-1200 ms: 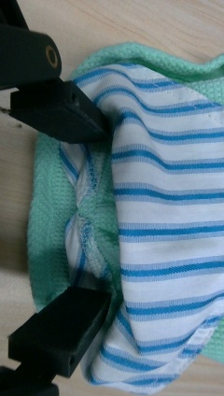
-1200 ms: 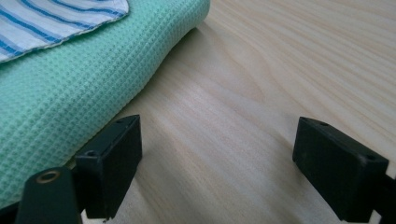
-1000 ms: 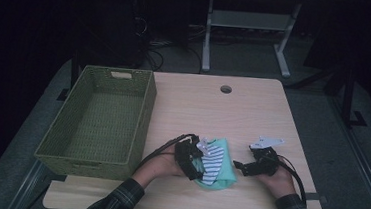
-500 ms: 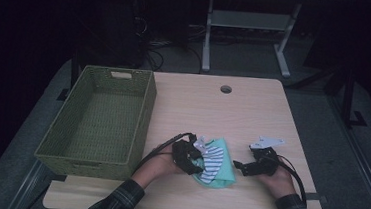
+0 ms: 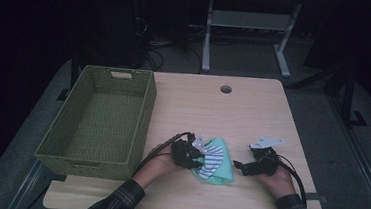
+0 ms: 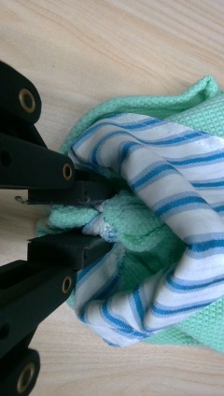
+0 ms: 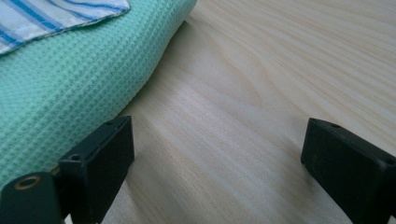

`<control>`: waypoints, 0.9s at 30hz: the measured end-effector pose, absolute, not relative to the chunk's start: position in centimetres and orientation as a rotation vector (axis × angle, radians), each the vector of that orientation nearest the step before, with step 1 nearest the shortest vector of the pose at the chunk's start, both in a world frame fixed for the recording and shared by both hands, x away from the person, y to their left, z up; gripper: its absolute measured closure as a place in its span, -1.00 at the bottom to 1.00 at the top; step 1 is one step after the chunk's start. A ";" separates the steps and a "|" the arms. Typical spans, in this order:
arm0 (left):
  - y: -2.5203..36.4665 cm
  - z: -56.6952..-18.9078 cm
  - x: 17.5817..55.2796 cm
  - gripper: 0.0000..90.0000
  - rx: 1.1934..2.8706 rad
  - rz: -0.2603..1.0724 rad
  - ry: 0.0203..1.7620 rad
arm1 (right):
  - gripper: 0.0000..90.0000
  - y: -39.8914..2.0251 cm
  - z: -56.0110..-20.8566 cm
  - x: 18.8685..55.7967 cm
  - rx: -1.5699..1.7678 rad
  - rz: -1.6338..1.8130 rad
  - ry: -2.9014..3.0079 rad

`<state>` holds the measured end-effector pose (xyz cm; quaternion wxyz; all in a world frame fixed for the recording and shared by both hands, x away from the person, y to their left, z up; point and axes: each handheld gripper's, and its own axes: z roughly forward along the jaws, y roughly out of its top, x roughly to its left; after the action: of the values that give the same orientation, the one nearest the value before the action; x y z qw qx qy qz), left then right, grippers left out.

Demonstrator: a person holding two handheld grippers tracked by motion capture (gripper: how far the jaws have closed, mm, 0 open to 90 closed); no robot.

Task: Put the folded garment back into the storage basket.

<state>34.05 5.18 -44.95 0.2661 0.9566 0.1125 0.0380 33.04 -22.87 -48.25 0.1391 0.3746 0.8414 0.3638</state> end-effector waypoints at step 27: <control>6.3 -41.9 34.3 0.72 2.415 -0.001 0.398 | -0.80 -22.8 -48.3 33.0 1.084 1.056 2.429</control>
<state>34.34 6.31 -41.94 0.3402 0.9279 0.1528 -0.0002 33.04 -22.85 -48.28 0.1395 0.3752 0.8404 0.3655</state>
